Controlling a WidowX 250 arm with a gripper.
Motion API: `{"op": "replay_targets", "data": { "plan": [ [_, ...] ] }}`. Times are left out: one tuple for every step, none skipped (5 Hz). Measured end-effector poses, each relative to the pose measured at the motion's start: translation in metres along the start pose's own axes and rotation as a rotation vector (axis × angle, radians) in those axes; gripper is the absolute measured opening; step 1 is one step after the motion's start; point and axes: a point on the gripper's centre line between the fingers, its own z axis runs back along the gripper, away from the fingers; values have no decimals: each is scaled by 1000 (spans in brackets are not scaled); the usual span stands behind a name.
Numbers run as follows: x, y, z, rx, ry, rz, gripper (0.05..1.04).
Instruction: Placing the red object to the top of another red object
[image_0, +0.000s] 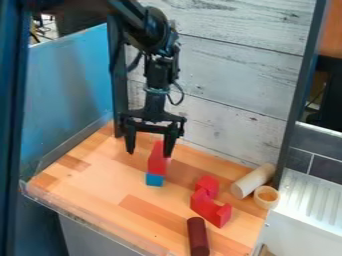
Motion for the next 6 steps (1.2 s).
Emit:
{"op": "replay_targets", "data": {
  "plan": [
    [-15,4,2,-38,-26,-149,997],
    [-24,1,-6,-13,-107,-278,997],
    [-34,-13,-17,-39,-153,-363,997],
    [-42,-20,-26,-57,-217,-433,999],
    [-37,-31,-23,-73,-272,-478,999],
    [-36,-40,-32,-89,-261,-532,999]
  ]
}}
